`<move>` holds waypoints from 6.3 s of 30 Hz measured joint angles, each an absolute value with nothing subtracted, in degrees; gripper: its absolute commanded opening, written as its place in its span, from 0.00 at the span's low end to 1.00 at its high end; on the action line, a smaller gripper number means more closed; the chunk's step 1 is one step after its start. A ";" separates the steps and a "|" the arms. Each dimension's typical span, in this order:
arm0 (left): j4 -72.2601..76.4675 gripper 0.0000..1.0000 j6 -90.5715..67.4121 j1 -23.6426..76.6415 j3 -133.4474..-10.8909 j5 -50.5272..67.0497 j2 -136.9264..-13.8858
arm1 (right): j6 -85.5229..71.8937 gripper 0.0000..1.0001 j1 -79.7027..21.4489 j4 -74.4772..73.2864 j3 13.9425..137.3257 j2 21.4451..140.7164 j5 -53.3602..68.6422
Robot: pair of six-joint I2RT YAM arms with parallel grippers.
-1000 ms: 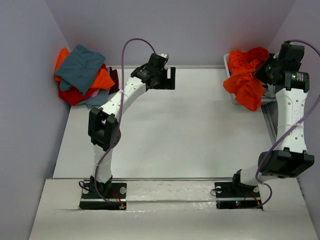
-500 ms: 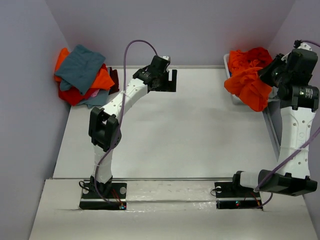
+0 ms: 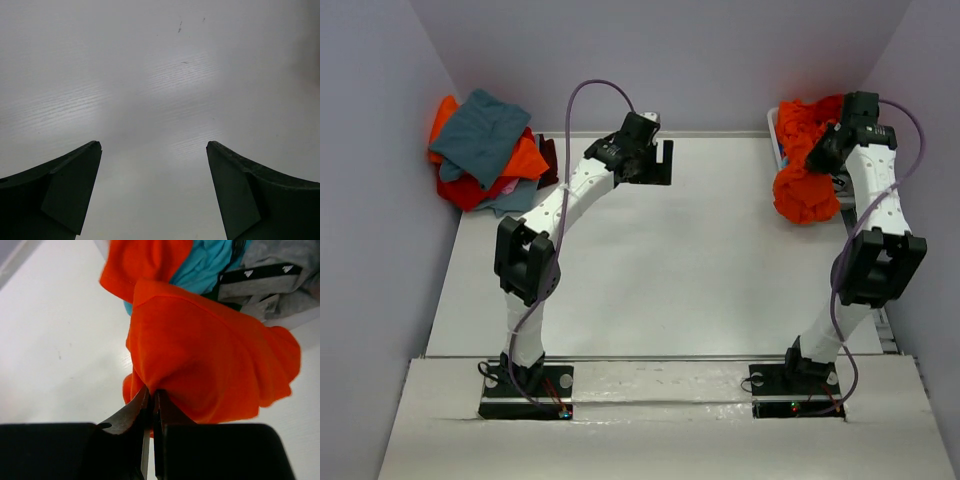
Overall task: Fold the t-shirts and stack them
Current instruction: Grab crumpled tshirt from bin with the right arm
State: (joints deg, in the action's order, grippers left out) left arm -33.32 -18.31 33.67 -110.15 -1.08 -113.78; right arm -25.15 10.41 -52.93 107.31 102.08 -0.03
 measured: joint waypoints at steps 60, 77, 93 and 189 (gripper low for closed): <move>-32.40 0.99 -17.37 33.67 -106.41 -0.47 -112.73 | -31.64 0.40 15.55 -53.30 118.48 110.41 3.79; -32.38 0.99 -17.39 33.67 -106.41 0.91 -112.73 | -28.25 0.89 15.55 -53.60 113.34 108.36 7.09; -31.94 0.99 -17.39 34.09 -106.41 1.52 -112.73 | -28.23 0.78 15.55 -56.12 106.15 93.91 7.62; -31.94 0.99 -16.95 34.79 -106.41 1.26 -112.73 | -26.76 0.59 15.55 -54.33 103.37 104.51 -1.41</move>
State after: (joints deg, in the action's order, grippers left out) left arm -31.94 -16.95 34.79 -106.41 1.26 -112.73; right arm -26.76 15.55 -54.33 103.37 104.51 -1.41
